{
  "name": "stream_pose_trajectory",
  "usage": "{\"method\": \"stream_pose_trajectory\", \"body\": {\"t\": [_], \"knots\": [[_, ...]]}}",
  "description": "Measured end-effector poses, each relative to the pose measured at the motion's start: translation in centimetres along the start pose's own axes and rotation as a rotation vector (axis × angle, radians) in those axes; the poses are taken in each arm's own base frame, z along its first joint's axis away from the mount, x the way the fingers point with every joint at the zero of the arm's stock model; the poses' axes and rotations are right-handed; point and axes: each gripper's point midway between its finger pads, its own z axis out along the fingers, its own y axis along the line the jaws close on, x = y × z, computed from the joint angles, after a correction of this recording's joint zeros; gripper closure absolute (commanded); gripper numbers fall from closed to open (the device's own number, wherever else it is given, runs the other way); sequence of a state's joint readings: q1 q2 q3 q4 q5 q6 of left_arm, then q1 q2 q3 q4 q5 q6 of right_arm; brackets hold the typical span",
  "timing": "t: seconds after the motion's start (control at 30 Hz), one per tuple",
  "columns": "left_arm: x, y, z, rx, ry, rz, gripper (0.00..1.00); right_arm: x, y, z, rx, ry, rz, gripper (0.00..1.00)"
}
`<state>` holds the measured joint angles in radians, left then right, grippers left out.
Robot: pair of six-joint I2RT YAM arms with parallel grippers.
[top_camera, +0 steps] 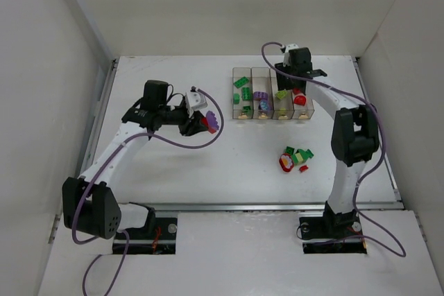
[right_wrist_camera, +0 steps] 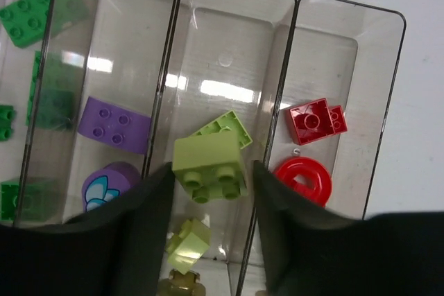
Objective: Sort the legos into containers by color
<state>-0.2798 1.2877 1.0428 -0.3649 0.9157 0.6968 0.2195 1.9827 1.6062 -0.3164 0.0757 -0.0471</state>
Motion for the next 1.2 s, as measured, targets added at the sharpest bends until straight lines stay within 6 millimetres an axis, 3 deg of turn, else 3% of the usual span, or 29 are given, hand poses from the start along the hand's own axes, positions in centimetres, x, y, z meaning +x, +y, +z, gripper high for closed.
{"method": "stream_pose_trajectory", "body": {"t": [0.07,0.13,0.17,0.33,0.43,0.5,0.6,0.7,0.77,0.83,1.0,1.1,1.2], "knots": [[0.0,0.1,0.0,-0.001,-0.002,-0.002,1.0,0.1,-0.2,0.1,0.007,0.014,0.004,0.23],[-0.2,0.1,0.0,-0.003,-0.003,-0.004,1.0,-0.3,-0.4,0.0,0.016,0.013,0.002,0.19],[-0.3,0.2,0.0,-0.004,-0.005,-0.003,1.0,-0.6,-0.5,-0.3,0.02,0.005,0.0,0.08],[-0.7,0.4,0.0,-0.007,-0.013,0.007,1.0,-2.9,-0.1,-3.5,-0.015,-0.06,-0.066,0.06],[-1.1,0.4,-0.1,-0.006,-0.02,0.016,1.0,-5.4,2.4,-8.1,-0.114,-0.152,-0.15,0.06],[-1.2,0.5,-0.2,-0.008,-0.025,0.027,1.0,-7.3,5.7,-12.3,-0.237,-0.228,-0.193,0.05],[-1.8,0.6,-0.5,-0.023,-0.035,0.058,1.0,-10.1,12.1,-20.3,-0.489,-0.383,-0.151,0.03],[-3.2,0.6,-1.5,-0.066,-0.062,0.119,1.0,-10.6,17.1,-27.0,-0.742,-0.454,-0.032,0.03],[-4.3,0.5,-2.4,-0.101,-0.087,0.171,1.0,-10.4,19.3,-28.9,-0.853,-0.428,0.039,0.0],[-5.3,0.2,-3.2,-0.131,-0.112,0.219,1.0,-9.6,21.7,-29.0,-0.936,-0.366,0.086,0.0],[-6.4,-1.3,-4.4,-0.159,-0.151,0.297,1.0,-5.4,26.6,-25.8,-1.028,-0.129,0.165,0.0],[-6.3,-1.5,-4.3,-0.164,-0.148,0.302,1.0,-3.5,28.4,-24.6,-1.05,-0.042,0.181,0.02],[-5.9,-1.3,-4.3,-0.18,-0.135,0.296,1.0,-3.3,28.9,-24.5,-1.057,-0.022,0.189,0.05]]}}
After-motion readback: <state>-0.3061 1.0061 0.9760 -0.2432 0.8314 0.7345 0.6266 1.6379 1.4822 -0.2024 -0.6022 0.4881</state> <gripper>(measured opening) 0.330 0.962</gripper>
